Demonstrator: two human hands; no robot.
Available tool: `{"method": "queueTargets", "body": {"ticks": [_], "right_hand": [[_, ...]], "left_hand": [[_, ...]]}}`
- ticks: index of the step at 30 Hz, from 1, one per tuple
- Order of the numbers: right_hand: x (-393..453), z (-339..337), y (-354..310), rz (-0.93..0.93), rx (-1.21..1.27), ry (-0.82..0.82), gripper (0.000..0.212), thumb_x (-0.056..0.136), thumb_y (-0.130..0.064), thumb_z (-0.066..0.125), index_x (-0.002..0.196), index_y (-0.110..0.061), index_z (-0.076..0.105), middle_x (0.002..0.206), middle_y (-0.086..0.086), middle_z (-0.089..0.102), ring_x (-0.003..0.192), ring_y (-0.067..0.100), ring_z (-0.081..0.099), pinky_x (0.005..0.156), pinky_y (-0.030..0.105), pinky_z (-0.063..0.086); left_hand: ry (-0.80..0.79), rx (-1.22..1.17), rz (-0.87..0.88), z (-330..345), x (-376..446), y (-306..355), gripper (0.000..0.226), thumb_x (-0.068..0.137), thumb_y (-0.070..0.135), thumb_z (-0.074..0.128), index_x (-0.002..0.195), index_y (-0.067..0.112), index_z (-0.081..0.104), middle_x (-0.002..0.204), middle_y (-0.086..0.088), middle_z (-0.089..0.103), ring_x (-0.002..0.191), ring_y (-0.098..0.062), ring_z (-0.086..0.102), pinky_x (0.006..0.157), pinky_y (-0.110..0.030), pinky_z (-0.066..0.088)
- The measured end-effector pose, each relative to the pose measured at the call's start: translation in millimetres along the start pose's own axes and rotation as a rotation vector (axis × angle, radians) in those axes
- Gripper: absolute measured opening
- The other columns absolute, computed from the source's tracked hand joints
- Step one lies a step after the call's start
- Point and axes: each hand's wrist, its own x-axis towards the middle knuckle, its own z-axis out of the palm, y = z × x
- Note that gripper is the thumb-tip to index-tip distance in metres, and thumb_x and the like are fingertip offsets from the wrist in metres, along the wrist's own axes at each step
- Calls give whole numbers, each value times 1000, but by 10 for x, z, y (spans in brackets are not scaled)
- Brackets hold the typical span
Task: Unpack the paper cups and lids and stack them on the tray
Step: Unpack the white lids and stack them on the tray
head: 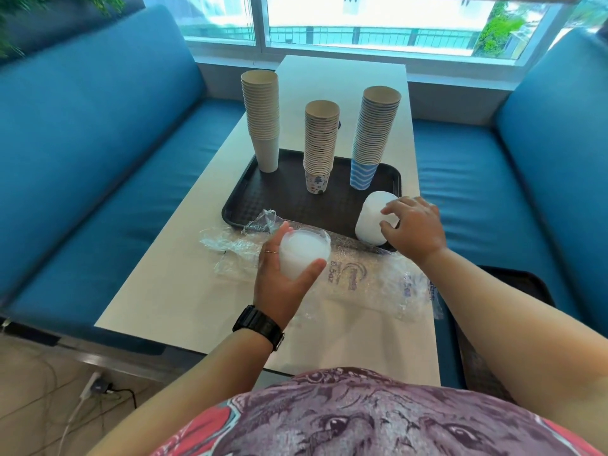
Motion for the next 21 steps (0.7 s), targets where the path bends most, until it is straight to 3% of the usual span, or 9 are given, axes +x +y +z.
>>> {"method": "queueTargets", "body": {"ticks": [8,16,21], "right_hand": [[-20,-13,16,-65,-78,-74,28,89,-28,63,115,-19,65,135,1,59,133,23,45,116,44,18],[-4,-90,-49,-58,-145,-148,36,89,-27,62,125,-19,59,139,6,55,133,25,46,118,47,14],[8,-153,-140,-69,-70,-40,24,88,-27,63,111,-20,69,142,0,53,143,20,30,119,48,5]], "left_hand": [[-15,-13,-13,13,-3,8,90,66,66,66,144,33,37,143,3,46,126,-9,45,91,4,30],[-5,-23,2,-8,-42,22,86,66,66,68,141,40,34,142,2,47,126,-11,46,92,2,32],[7,-31,19,-49,-76,38,86,65,66,69,140,41,34,142,2,47,126,-11,46,94,-2,35]]}}
